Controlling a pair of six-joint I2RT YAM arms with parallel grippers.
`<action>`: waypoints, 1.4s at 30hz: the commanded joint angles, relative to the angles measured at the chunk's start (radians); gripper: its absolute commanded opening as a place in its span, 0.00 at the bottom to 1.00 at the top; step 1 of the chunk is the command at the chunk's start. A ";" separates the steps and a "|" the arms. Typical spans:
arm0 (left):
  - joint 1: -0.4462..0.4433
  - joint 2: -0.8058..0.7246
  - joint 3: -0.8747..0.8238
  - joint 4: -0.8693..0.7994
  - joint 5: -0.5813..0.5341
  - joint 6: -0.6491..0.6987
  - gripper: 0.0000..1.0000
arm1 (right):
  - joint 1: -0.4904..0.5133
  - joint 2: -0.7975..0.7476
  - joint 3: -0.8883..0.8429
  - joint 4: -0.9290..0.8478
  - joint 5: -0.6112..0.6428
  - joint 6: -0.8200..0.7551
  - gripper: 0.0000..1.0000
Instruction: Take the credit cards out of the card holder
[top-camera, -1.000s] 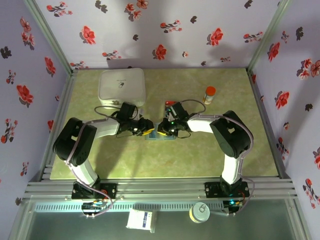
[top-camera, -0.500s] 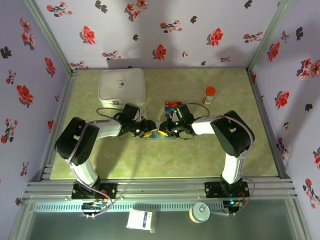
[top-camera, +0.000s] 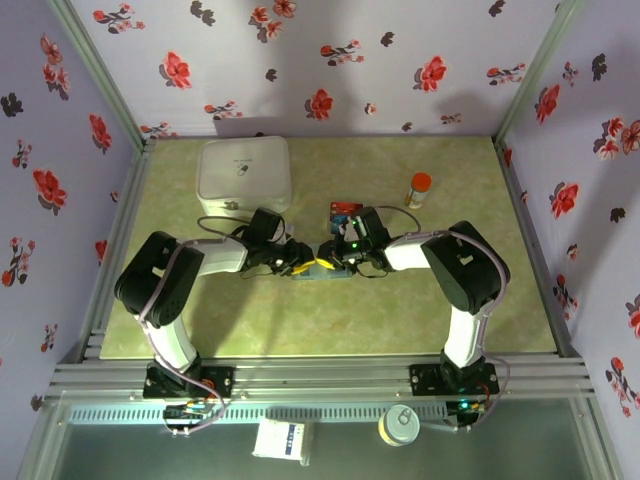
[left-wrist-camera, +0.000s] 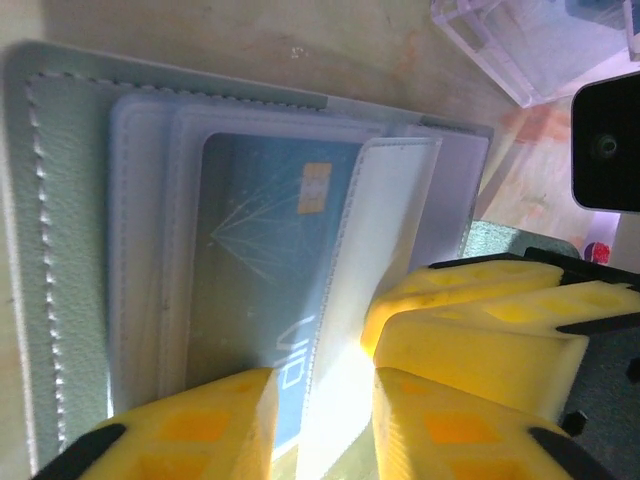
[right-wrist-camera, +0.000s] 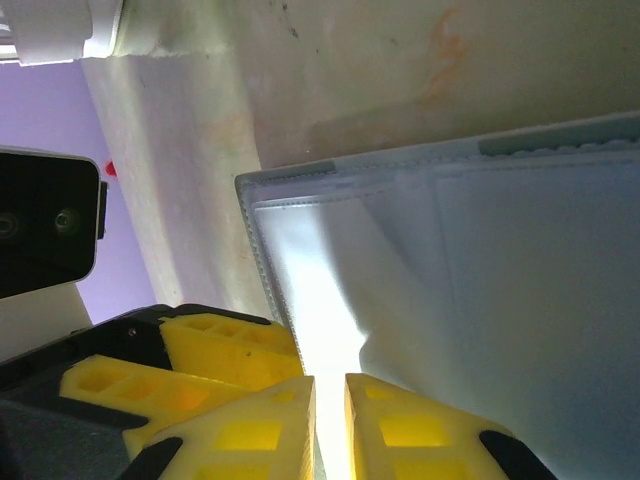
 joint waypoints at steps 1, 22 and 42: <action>-0.010 0.025 0.025 0.025 0.001 -0.018 0.26 | -0.007 0.016 -0.013 0.032 -0.027 0.016 0.17; -0.016 -0.014 0.057 0.013 0.020 -0.026 0.14 | -0.034 -0.228 0.019 -0.282 0.111 -0.128 0.29; -0.104 0.127 0.266 -0.061 0.032 -0.006 0.24 | -0.118 -0.486 0.014 -0.576 0.242 -0.254 0.46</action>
